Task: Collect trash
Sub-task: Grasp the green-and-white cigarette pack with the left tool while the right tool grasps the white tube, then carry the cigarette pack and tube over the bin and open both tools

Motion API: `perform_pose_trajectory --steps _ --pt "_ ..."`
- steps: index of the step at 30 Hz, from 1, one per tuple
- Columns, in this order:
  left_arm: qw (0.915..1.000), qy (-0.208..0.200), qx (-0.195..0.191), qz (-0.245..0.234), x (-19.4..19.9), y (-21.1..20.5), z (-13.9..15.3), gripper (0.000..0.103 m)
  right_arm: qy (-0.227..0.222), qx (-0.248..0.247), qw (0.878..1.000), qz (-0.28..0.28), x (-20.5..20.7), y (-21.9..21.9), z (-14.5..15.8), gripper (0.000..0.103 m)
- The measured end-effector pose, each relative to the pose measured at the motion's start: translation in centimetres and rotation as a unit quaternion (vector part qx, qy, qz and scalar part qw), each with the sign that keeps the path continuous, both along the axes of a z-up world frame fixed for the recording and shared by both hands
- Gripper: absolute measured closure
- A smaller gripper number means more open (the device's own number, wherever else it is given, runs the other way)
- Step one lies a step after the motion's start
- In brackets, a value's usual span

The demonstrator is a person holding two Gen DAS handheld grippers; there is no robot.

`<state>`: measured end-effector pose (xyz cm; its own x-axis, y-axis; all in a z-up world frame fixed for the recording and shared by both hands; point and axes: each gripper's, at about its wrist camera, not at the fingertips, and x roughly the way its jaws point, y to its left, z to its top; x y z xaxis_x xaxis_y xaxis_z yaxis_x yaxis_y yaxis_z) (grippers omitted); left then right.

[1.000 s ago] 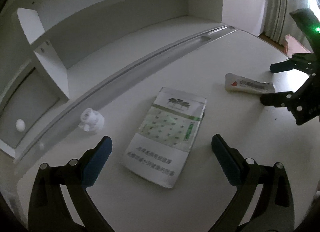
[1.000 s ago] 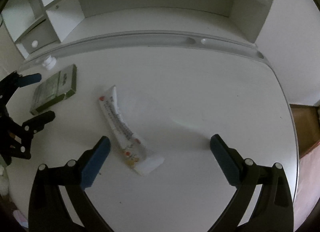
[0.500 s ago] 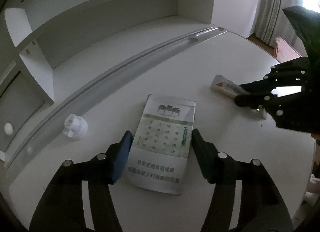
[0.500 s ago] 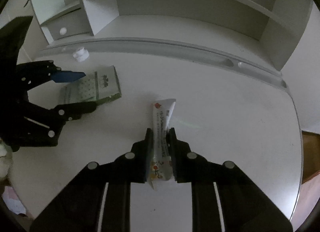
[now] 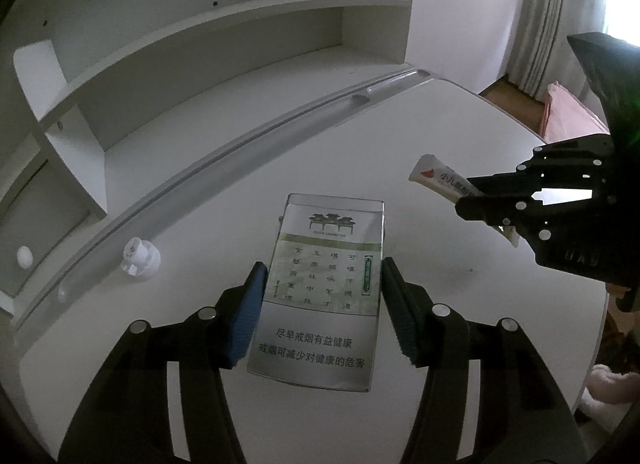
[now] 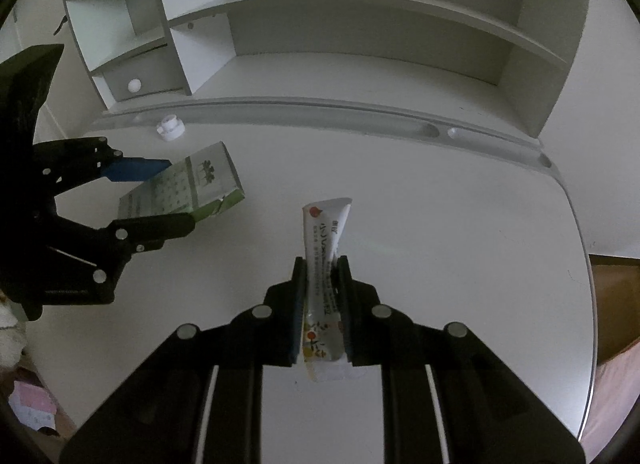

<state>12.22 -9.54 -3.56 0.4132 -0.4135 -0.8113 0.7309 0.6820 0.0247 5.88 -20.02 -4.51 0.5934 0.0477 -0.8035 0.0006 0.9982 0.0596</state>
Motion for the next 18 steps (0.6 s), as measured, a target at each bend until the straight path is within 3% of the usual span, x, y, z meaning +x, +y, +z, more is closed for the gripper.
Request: perform_pose_trajectory --steps 6,11,14,18 --pt "0.9999 0.0 -0.001 -0.013 -2.1 -2.2 1.2 0.047 -0.028 0.009 0.999 -0.023 -2.7 -2.5 1.3 0.087" --pt "0.9971 0.003 -0.032 -0.069 -6.1 -7.4 3.0 0.047 -0.064 0.016 0.995 -0.076 -9.1 -7.9 3.5 0.087" --pt "0.9914 0.008 -0.039 -0.125 -9.9 -12.6 3.4 0.047 -0.073 0.009 0.989 -0.126 -14.3 -12.4 4.0 0.087" --pt "0.9743 0.024 -0.051 -0.218 -16.6 -20.2 3.6 0.047 -0.065 0.022 0.977 -0.204 -22.1 -19.0 3.1 0.087"
